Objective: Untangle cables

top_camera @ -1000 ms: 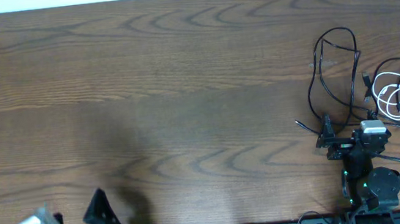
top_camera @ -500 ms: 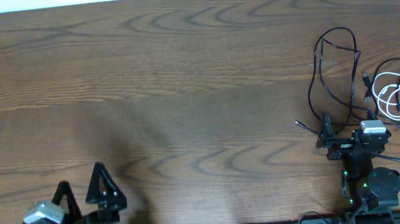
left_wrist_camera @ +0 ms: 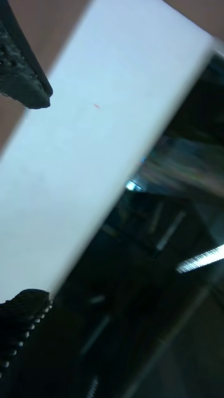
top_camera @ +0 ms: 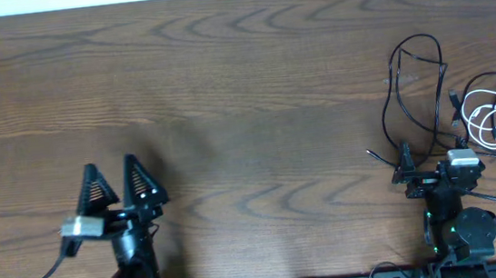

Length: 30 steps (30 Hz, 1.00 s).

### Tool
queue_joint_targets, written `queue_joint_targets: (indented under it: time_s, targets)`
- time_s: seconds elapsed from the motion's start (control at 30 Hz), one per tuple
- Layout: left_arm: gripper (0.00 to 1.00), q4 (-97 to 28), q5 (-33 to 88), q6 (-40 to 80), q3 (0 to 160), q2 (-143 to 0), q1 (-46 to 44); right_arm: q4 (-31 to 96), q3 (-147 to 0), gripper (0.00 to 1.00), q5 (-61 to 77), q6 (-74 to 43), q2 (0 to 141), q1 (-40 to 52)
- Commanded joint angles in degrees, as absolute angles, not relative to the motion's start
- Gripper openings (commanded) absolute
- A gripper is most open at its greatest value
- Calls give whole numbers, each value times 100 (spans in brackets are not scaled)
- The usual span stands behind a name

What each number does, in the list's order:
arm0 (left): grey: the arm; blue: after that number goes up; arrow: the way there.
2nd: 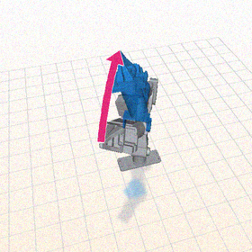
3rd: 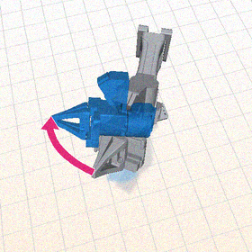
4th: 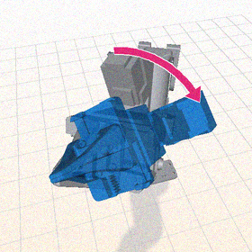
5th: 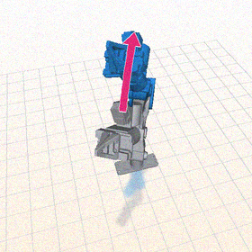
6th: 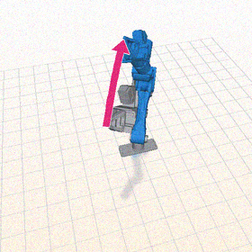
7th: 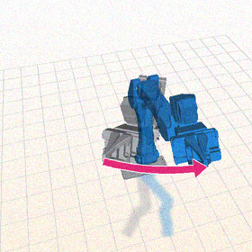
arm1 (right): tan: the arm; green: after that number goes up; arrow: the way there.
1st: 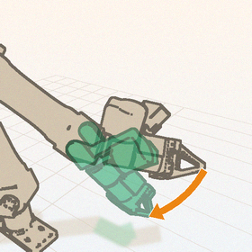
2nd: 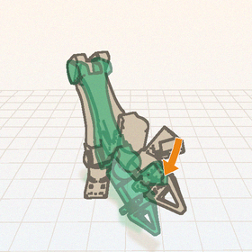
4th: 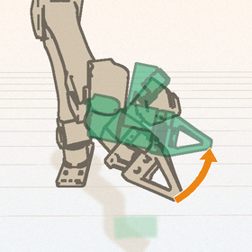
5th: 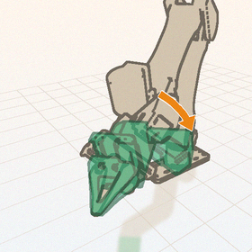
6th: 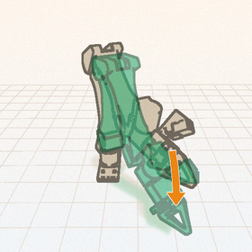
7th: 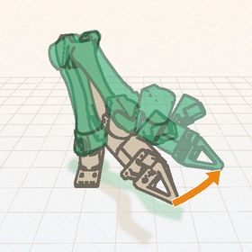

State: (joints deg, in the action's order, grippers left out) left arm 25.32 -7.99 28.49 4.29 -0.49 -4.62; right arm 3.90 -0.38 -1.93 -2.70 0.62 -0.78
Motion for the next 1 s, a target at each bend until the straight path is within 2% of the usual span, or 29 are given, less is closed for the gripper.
queue_joint_targets:
  time_s: [0.0, 0.4, 0.47, 0.97]
  targets:
    - [98, 2589, -864, 2790, 69, -14, -440, 412, -32, 99, -242, -207, 30, -23]
    - [98, -397, -860, 2445, 23, -10, -440, 412, -32, 99, -242, -207, 30, -23]
    - [98, -349, -814, 2029, 23, -16, -440, 412, -32, 99, -242, -207, 30, -23]
    - [98, -344, -808, 2016, 23, -23, -440, 412, -32, 99, -242, -207, 30, -23]
